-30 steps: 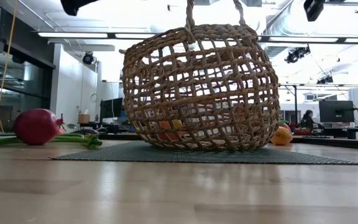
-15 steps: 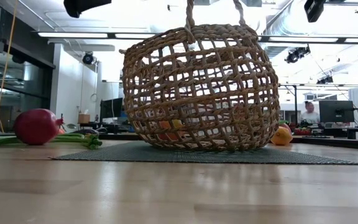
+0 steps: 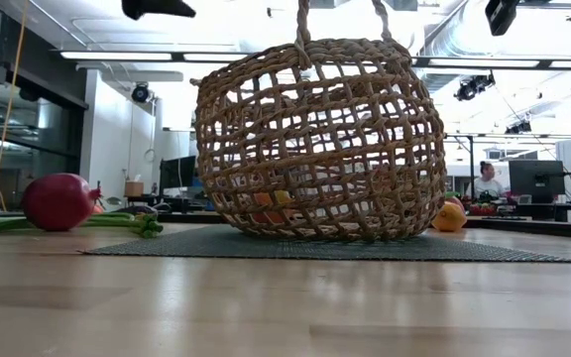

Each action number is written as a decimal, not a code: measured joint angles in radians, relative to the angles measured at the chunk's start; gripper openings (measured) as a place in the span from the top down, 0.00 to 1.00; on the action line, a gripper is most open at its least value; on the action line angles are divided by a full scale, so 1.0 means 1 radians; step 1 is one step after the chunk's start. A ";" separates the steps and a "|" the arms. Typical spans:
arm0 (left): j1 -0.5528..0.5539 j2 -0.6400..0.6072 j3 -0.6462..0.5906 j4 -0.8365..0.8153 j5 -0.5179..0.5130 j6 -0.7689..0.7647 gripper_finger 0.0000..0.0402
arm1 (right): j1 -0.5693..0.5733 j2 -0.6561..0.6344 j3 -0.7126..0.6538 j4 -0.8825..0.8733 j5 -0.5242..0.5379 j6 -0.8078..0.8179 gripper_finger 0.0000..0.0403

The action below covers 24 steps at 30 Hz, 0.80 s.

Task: Build produce basket
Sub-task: Put the pomegranate into the woven basket

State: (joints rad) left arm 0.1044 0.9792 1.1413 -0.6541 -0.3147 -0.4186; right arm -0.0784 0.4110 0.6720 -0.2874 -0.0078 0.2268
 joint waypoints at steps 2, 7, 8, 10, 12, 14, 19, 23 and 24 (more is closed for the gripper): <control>0.029 0.069 0.129 -0.213 -0.003 -0.024 0.02 | 0.000 0.000 0.000 -0.001 0.000 0.000 1.00; 0.104 0.188 0.295 -0.565 0.044 -0.066 0.02 | 0.000 0.000 0.000 -0.020 0.000 0.000 1.00; 0.118 0.199 0.297 -0.613 0.066 -0.072 0.02 | 0.000 0.000 0.000 -0.024 -0.001 0.000 1.00; 0.145 0.217 0.291 -0.708 0.098 -0.077 0.02 | 0.000 0.000 0.000 -0.030 -0.009 0.000 1.00; 0.166 0.226 0.264 -0.771 0.106 -0.080 0.02 | 0.000 0.000 0.000 -0.031 -0.011 0.000 1.00; 0.185 0.224 0.205 -0.777 0.107 -0.098 0.02 | 0.000 0.000 0.000 -0.031 -0.011 0.000 1.00; 0.238 0.164 -0.019 -0.694 0.168 -0.174 0.02 | 0.000 0.000 0.000 -0.031 -0.011 0.000 1.00; 0.280 0.142 -0.189 -0.631 0.177 -0.232 0.02 | 0.000 0.000 0.000 -0.031 -0.011 0.000 1.00; 0.291 0.141 -0.221 -0.619 0.177 -0.242 0.02 | 0.000 0.000 0.000 -0.031 -0.011 0.001 1.00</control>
State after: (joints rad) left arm 0.3956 1.1206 0.9202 -1.2730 -0.1380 -0.6603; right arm -0.0780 0.4110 0.6720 -0.3180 -0.0193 0.2278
